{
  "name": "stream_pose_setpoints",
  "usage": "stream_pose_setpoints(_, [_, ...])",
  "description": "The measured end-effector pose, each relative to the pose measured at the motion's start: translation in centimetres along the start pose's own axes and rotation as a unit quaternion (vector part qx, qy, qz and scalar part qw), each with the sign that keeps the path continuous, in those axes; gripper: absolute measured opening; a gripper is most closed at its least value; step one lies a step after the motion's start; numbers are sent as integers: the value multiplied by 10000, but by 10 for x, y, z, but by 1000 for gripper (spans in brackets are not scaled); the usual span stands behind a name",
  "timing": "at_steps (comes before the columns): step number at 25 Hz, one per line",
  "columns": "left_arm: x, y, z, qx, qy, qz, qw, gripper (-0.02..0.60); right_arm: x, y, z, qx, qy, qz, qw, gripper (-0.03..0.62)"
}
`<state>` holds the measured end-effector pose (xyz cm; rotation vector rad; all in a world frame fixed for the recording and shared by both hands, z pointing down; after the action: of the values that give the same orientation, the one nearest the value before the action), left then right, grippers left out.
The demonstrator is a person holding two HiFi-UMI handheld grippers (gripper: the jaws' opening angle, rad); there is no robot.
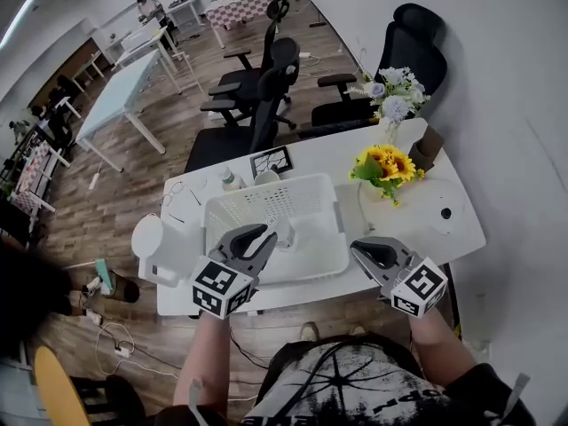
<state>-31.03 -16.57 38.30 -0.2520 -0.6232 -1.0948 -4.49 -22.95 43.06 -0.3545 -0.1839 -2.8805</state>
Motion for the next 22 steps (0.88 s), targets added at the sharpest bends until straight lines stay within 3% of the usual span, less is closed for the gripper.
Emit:
stream_pose_setpoints(7, [37,-24,7,367,-843,173,9956,158,-6,-1,4,133,-55,344,9993,31])
stream_pose_setpoints(22, [94,-53,39,102,-1506,756,9857,198,-5,-13,6,287,-126,827,9961,31])
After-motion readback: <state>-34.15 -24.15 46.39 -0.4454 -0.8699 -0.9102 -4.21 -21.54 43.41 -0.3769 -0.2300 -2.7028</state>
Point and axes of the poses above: the fingertips, and each gripper's own axes: x forward along the fingers, y to its right, z out of its underside, the point moved 8 cm from there along -x, backward along the fingers, and after that the axes turned 11 degrees about -y, right-handed, at the moved point
